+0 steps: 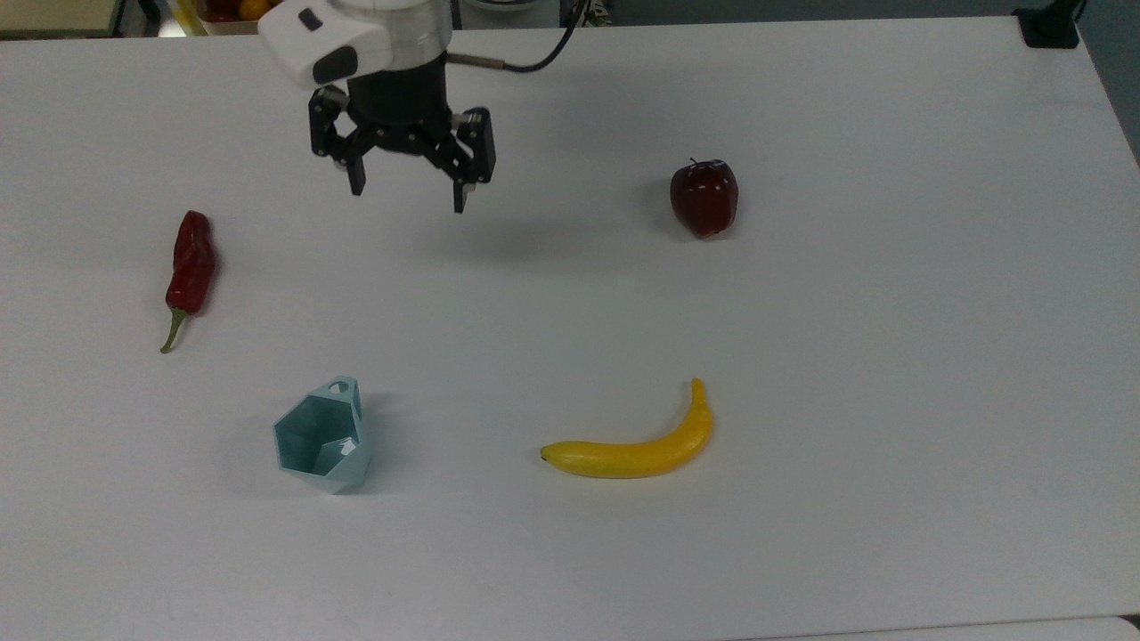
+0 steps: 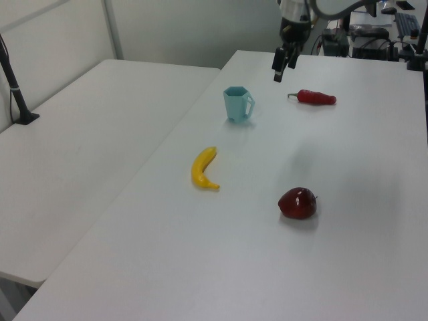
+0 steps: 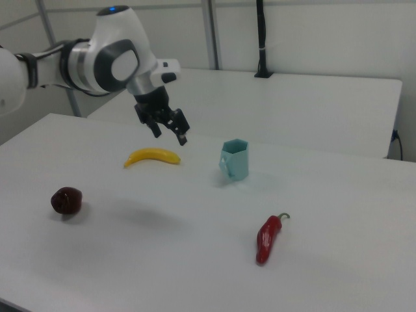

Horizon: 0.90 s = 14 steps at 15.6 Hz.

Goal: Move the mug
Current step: 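Move the gripper down over the teal mug's rim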

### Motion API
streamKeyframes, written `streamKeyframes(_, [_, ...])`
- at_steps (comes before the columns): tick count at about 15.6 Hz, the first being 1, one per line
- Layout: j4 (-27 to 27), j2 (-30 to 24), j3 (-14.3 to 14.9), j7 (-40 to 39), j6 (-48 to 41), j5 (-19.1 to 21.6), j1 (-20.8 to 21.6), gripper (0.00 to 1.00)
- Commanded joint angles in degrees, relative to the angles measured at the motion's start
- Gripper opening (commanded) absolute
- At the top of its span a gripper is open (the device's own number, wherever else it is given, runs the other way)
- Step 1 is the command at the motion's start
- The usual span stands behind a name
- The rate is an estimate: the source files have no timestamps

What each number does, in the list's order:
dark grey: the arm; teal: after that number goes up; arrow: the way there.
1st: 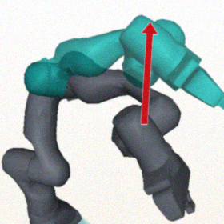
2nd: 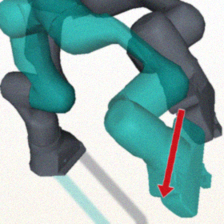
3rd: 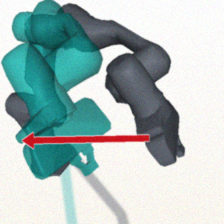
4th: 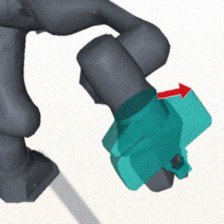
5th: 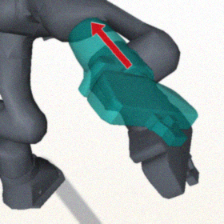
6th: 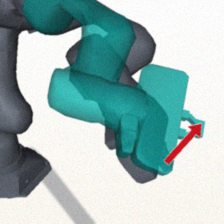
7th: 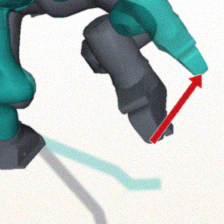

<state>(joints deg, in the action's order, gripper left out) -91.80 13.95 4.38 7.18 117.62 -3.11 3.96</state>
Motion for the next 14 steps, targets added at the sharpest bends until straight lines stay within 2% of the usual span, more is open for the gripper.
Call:
streamKeyframes(1, [4.43, 6.33, 0.37, 0.73, 6.29, 0.39, -2.02, 1.0])
streamKeyframes(5, [9.09, 13.63, 0.46, -0.32, 11.22, 0.12, -4.48, 1.0])
streamKeyframes(9, [9.1, 17.94, 0.46, -1.11, 17.63, 0.03, -5.98, 1.0])
streamKeyframes(14, [9.19, 21.9, 0.11, -2.18, 22.64, -0.84, -5.37, 1.0])
